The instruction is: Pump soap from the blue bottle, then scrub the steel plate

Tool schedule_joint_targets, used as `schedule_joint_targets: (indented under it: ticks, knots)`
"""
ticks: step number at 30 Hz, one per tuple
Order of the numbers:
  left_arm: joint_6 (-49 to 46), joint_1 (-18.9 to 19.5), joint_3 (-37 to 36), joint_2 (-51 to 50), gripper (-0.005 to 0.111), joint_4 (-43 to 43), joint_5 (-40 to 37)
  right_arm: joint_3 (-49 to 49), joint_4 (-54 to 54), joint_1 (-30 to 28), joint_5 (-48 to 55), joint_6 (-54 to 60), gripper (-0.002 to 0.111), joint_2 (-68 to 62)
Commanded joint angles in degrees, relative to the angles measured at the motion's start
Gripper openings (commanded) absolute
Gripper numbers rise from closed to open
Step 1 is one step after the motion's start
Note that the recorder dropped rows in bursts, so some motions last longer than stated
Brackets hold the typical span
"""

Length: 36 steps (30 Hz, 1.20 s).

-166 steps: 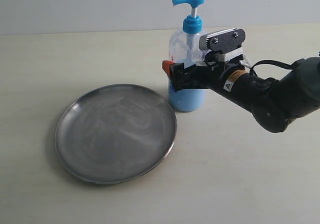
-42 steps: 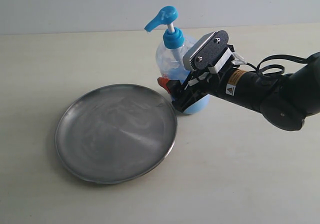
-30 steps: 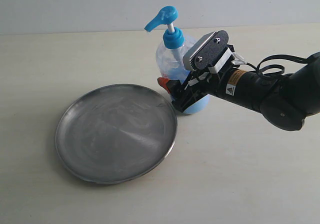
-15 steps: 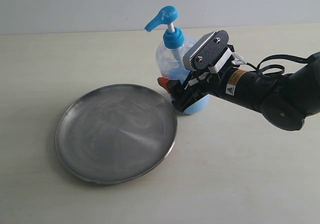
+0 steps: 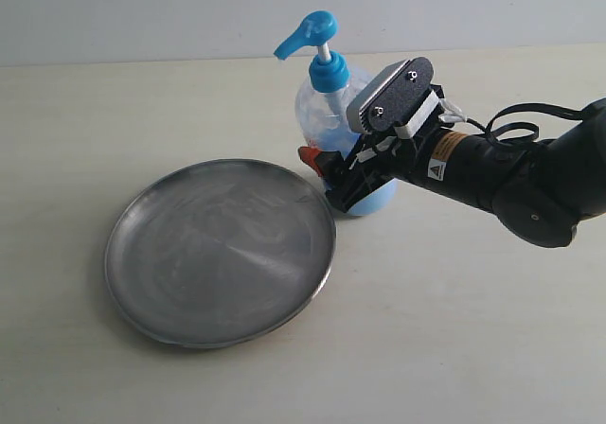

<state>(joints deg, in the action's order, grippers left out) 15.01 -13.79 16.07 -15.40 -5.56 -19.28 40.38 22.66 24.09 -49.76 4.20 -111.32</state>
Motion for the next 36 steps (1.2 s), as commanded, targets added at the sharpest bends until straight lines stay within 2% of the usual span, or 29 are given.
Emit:
schedule_joint_targets:
  ticks: [1,15,36]
  knots:
    - [0.0,0.1,5.0,-3.9,0.0,-0.1,0.6,0.0,0.4,-0.1,-1.8,0.3,0.0,1.2]
    - [0.0,0.1,20.1,-15.3,0.0,-0.4,0.6,0.0,0.4,-0.1,-2.2,0.3,0.0,1.2]
    - [0.0,0.1,20.2,-15.3,0.0,-0.5,0.8,0.0,1.5,-0.1,-2.2,0.3,0.0,1.2]
